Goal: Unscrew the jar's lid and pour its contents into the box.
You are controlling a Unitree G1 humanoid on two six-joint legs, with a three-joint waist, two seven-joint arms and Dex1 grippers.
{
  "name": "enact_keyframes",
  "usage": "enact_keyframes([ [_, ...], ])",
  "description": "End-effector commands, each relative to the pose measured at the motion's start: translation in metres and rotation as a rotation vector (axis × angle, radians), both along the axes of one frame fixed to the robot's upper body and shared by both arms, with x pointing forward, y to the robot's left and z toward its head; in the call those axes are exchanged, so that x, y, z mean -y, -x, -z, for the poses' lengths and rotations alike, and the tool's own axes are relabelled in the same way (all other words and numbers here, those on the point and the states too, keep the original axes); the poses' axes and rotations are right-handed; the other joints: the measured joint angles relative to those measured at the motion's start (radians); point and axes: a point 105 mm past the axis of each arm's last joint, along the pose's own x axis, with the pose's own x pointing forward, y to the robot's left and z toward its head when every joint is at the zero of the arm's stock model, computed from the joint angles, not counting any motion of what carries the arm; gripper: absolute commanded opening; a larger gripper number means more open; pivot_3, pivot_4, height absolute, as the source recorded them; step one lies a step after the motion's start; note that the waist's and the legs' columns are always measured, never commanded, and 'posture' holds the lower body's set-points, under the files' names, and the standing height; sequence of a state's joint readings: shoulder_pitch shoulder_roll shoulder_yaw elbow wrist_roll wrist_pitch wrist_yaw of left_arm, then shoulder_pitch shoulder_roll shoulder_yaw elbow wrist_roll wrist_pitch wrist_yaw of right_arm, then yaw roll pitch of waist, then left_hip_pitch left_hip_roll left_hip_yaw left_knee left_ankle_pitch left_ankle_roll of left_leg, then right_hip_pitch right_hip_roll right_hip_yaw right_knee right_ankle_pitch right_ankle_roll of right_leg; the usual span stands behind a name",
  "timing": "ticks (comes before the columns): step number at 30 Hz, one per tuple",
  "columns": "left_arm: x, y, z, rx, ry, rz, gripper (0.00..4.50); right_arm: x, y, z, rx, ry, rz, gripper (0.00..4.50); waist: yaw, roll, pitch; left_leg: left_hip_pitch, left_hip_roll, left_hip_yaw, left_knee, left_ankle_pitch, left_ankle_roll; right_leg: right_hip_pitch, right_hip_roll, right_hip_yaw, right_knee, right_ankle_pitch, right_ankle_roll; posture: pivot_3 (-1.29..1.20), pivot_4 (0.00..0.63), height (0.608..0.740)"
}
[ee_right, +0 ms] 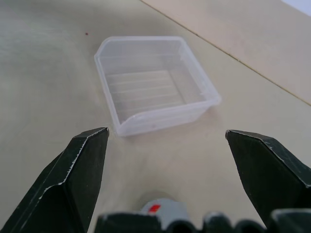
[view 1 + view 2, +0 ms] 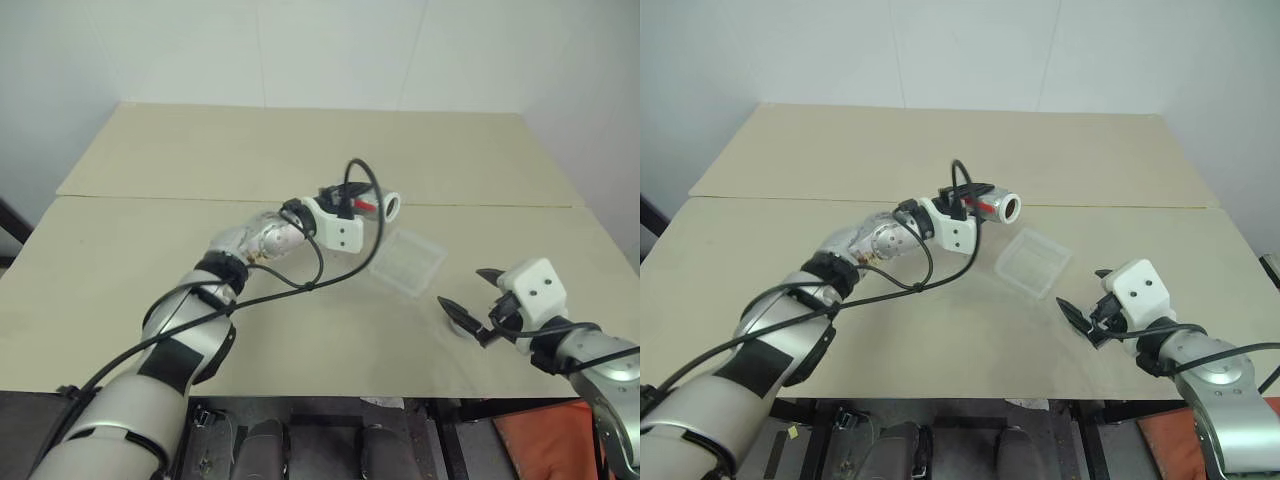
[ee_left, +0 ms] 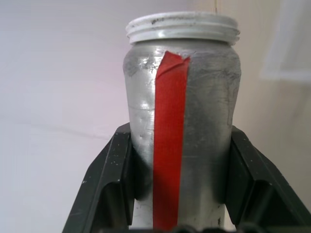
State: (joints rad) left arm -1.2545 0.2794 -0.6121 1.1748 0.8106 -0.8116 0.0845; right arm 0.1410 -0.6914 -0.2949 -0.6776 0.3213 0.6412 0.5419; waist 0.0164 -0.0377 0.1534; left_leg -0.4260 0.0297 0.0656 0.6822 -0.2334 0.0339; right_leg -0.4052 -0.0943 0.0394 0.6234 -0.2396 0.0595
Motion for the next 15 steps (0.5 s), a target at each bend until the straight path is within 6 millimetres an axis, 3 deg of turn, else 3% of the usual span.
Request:
enact_keyframes([
  [1,0.014,0.002,-0.012,0.199,-0.091,0.057,1.97,-0.001,0.004,-0.018,0.083,0.010,0.019,4.47,-0.001,0.000,0.000,0.000,0.000,0.000,0.000,0.000,0.000,0.000,0.000,0.000,0.000,0.000,0.000,0.00,0.150,0.740],
  [8,0.041,0.009,-0.011,0.641,-0.384,0.214,1.97,-0.010,0.010,-0.016,0.084,-0.014,0.023,4.47,0.002,-0.001,0.001,-0.002,0.000,0.000,0.000,0.000,0.000,-0.002,0.000,0.000,0.000,0.000,0.001,0.00,0.150,0.740],
  [15,0.054,0.012,-0.013,0.808,-0.488,0.277,1.97,-0.011,0.013,-0.013,0.089,-0.029,0.066,4.47,0.003,-0.001,0.001,-0.008,0.000,0.001,0.001,0.000,0.000,-0.010,0.000,0.001,0.003,-0.001,0.001,0.00,0.150,0.740],
])
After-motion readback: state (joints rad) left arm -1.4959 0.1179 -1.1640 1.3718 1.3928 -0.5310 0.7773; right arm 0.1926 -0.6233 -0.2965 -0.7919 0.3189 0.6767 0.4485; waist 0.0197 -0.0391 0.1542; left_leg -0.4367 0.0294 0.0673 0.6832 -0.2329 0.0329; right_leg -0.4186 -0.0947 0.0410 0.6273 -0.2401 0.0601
